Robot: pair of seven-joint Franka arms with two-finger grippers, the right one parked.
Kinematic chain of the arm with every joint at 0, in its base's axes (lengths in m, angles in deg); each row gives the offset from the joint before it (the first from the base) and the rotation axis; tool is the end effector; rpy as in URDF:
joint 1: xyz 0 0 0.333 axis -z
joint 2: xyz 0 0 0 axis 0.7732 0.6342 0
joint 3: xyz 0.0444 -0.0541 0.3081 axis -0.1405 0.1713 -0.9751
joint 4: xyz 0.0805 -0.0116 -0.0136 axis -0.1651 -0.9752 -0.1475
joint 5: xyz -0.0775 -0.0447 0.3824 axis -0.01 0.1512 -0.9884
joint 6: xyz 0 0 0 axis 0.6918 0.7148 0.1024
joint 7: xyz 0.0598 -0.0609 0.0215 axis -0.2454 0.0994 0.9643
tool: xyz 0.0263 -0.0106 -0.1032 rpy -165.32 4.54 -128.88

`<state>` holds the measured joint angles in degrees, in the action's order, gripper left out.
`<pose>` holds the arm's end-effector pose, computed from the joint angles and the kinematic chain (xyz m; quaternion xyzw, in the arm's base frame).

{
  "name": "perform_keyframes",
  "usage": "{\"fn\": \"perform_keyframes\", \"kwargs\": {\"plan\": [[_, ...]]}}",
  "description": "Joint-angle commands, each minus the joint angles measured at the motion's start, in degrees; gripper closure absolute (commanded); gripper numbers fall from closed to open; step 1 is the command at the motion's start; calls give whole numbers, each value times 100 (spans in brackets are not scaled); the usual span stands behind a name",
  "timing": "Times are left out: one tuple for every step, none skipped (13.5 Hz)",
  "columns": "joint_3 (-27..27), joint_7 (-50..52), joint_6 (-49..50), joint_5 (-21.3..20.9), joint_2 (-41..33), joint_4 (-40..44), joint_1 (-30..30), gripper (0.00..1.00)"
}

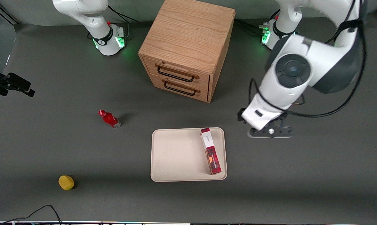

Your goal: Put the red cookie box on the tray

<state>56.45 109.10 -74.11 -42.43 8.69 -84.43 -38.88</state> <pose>0.6126 -0.2572 0.5170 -0.9992 0.0181 0.0123 0.0324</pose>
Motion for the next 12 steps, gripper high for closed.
{"fn": "perform_keyframes", "kwargs": {"plan": [[-860, -1033, -129, 490, -1100, -1341, -60, 0], [-1133, -1376, -94, 499, -1312, -1519, -60, 0], [-1458, -1658, -94, 508, -1549, -1747, -60, 0], [-1809, -1957, -94, 560, -1734, -1914, -60, 0], [-2161, -2360, -16, 674, -1866, -1994, -60, 0], [-2460, -2642, 116, 710, -1937, -2012, -60, 0], [-2663, -2715, 186, 693, -1999, -2012, -51, 0], [-2787, -2785, 187, 597, -2034, -2012, -51, 0], [-2962, -3151, 178, 518, -2035, -2004, -60, 0], [-3147, -3703, 187, 508, -2052, -1995, -51, 0], [-3201, -3874, 213, 508, -2130, -1969, -42, 0], [-3201, -3858, 361, 517, -2253, -1951, -16, 0]]}}
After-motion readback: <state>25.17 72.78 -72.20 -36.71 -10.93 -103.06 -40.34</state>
